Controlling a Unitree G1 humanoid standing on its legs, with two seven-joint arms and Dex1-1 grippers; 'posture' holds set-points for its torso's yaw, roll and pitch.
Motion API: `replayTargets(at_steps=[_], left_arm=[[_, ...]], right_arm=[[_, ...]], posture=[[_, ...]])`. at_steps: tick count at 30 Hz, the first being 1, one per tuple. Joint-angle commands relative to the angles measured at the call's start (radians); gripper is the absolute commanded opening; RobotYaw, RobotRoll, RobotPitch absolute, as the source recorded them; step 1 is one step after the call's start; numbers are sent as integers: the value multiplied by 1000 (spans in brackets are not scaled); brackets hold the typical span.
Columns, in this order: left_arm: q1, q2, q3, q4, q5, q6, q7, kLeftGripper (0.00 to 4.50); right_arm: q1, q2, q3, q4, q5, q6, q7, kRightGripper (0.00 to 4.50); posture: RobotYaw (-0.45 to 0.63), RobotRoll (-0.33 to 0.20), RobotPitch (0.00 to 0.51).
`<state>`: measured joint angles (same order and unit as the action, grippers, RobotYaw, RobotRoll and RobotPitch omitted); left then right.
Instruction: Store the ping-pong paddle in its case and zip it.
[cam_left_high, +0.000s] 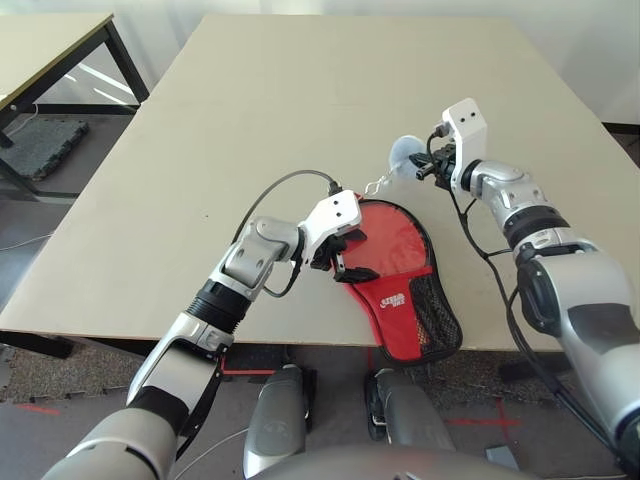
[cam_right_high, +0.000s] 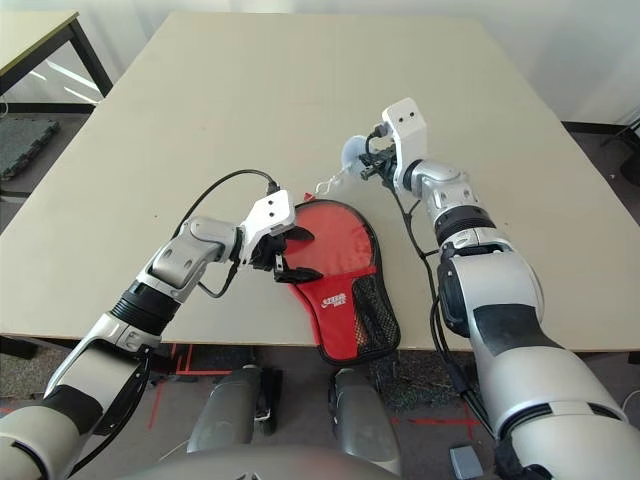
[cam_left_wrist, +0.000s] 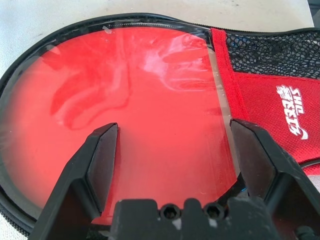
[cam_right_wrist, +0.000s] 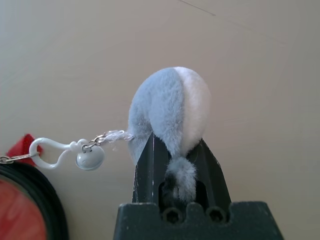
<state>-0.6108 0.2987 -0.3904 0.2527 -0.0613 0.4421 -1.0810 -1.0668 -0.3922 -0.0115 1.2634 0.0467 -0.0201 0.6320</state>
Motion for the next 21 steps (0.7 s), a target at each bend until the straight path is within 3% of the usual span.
replayTargets(at_steps=[1, 14, 21], left_arm=[[27, 1, -57, 52, 28, 15, -12, 4500], [7, -19, -63, 86, 30, -1, -12, 4500], [-20, -36, -62, 137, 34, -27, -10, 4500]], right_arm=[[25, -57, -30, 15, -10, -9, -17, 8], [114, -219, -37, -23, -6, 13, 119, 8], [208, -302, -41, -114, 13, 84, 304, 8]], posture=[[80, 0, 116], [50, 0, 121], [22, 0, 124]])
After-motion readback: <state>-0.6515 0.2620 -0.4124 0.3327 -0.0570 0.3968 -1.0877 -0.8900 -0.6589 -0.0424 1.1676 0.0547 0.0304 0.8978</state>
